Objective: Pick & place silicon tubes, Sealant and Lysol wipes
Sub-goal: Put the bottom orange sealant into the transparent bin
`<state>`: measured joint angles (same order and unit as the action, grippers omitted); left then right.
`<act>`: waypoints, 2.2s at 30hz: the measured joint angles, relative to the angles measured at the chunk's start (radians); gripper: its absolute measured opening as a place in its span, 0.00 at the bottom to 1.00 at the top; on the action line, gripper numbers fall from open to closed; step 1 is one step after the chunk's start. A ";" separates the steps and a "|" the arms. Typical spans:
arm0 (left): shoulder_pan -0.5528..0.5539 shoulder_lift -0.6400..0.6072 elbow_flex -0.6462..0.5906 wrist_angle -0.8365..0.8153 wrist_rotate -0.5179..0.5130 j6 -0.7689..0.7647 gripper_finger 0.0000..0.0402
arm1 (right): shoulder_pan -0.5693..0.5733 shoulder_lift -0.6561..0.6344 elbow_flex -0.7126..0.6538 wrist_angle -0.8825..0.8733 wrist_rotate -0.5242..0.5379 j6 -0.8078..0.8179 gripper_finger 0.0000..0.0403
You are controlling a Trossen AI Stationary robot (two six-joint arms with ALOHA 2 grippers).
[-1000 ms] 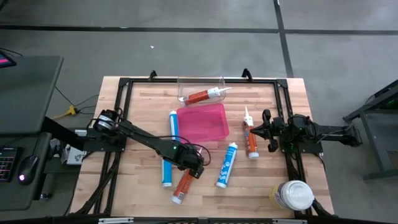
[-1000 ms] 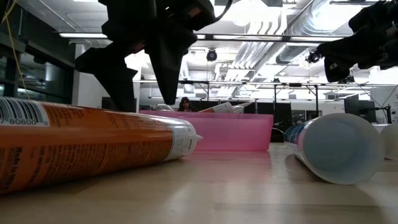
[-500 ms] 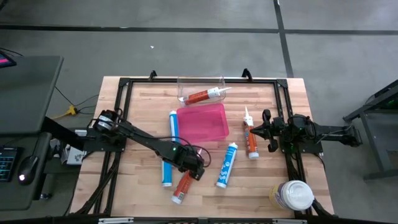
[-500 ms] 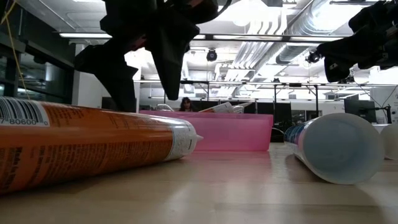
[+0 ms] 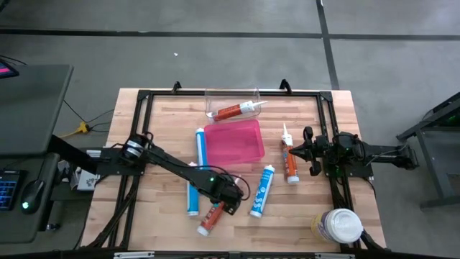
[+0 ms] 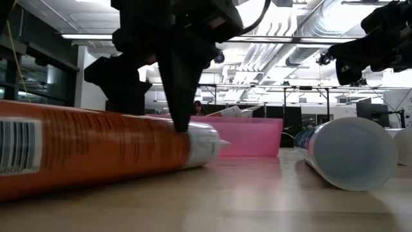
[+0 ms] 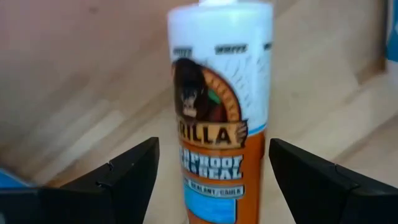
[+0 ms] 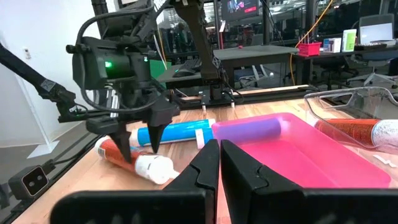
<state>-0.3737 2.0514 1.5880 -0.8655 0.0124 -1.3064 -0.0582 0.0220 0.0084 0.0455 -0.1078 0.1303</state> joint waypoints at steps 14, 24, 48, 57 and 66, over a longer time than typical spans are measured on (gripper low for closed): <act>0.000 0.068 0.003 0.004 0.044 0.011 0.74 | 0.000 0.004 0.000 0.000 0.000 0.000 0.03; 0.000 0.078 0.004 -0.001 0.043 0.027 0.74 | 0.000 0.004 0.000 0.001 0.000 0.000 0.03; 0.001 0.079 0.003 -0.005 0.031 0.080 0.48 | 0.000 0.004 0.000 0.002 0.000 0.000 0.03; 0.001 0.079 0.003 -0.003 0.032 0.097 0.48 | 0.000 0.004 0.000 0.002 0.000 0.000 0.03; 0.001 0.080 0.052 0.021 0.021 0.185 0.48 | 0.000 0.005 0.000 0.002 0.000 0.000 0.03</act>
<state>-0.3725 2.1311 1.6400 -0.8448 0.0335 -1.1214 -0.0583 0.0266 0.0083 0.0475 -0.1081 0.1303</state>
